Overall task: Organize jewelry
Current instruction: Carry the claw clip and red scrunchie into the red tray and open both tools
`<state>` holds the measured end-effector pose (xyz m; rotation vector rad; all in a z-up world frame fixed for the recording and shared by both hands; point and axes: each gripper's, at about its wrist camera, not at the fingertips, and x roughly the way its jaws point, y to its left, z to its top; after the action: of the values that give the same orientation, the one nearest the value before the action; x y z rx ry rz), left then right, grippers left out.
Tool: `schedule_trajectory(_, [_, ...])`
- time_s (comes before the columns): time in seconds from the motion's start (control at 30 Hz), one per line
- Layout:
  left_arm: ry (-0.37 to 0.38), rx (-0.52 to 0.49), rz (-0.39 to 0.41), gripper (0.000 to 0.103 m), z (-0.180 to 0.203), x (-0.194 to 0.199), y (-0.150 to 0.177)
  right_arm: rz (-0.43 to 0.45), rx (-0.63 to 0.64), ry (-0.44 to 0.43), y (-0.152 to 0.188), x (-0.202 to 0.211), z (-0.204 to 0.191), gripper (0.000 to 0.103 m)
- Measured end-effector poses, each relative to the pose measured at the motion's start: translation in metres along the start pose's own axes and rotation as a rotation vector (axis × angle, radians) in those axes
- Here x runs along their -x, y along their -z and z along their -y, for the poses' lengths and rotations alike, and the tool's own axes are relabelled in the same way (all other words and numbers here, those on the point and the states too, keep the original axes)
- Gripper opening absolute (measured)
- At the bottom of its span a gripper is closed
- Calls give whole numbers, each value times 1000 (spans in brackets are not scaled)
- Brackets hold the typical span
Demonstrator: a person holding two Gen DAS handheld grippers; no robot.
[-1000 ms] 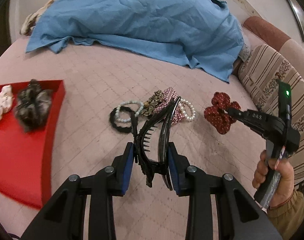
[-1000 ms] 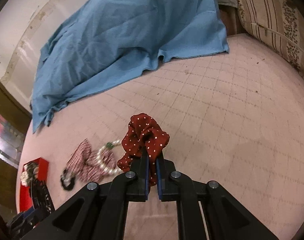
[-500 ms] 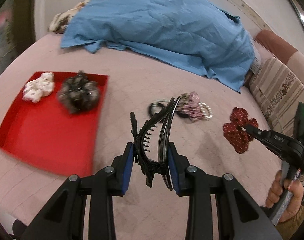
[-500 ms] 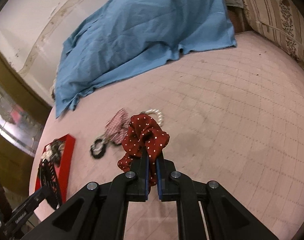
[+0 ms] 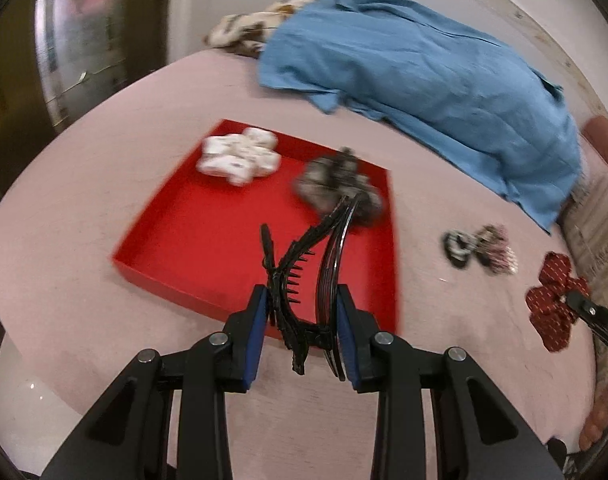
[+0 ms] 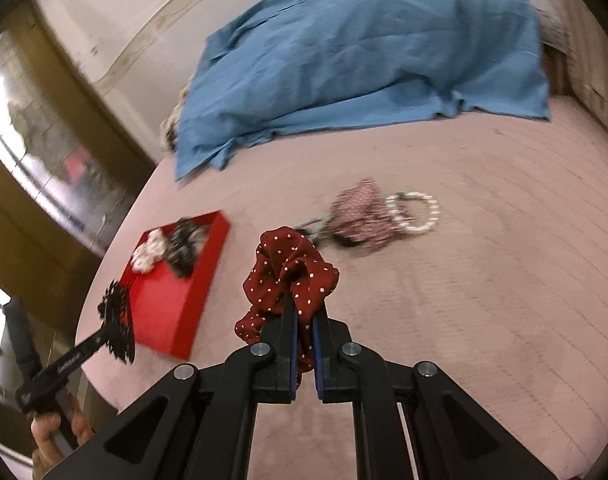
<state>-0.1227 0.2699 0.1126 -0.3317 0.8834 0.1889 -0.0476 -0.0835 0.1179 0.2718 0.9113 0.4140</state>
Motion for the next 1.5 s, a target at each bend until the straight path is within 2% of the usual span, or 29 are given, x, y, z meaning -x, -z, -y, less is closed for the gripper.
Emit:
schedule_trajectory(0.37, [-81, 38, -18, 31, -63, -28, -28, -114, 144, -83, 9, -46, -85, 7])
schedule_trajectory(0.73, [-118, 22, -40, 31, -85, -47, -41, -194, 236, -139, 9, -107, -156, 7])
schedule_trajectory(0.9, [-114, 32, -44, 31, -88, -52, -42, -234, 209, -161, 8, -139, -166, 7])
schedule_trajectory(1.1, [-117, 37, -40, 31, -91, -54, -42, -294, 219, -136, 20, -166, -166, 7])
schedule_trajectory(1.27, [-103, 75, -42, 31, -97, -56, -40, -320, 253, -87, 30, -175, -163, 9])
schedule_trajectory(1.5, [-137, 37, -51, 36, -88, -57, -37, -323, 293, -63, 35, -171, -163, 8])
